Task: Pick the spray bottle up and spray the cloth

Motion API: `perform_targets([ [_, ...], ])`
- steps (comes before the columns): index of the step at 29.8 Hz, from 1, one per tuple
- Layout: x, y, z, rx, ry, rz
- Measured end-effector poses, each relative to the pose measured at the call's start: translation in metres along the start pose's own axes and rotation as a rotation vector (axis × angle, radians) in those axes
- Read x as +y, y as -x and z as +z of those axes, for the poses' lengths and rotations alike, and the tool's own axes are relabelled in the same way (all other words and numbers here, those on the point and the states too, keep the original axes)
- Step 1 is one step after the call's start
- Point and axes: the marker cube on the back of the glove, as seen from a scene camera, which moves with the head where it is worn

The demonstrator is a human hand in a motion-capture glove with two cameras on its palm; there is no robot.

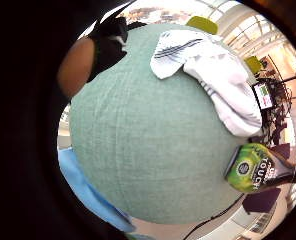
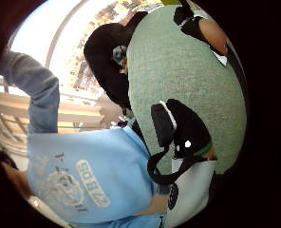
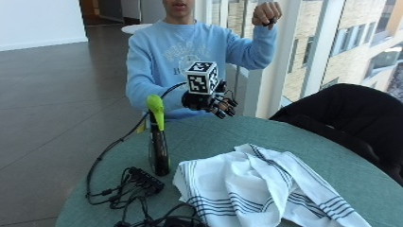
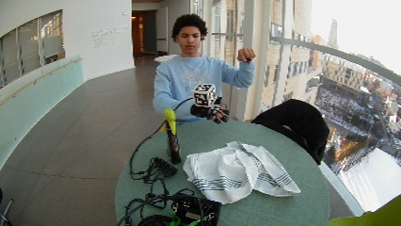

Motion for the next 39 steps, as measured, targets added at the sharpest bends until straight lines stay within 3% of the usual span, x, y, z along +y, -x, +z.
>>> perform_targets([
  [23, 0.005, -0.012, -0.001, 0.025, 0.004, 0.049],
  [39, 0.108, -0.053, -0.039, 0.032, -0.092, 0.234],
])
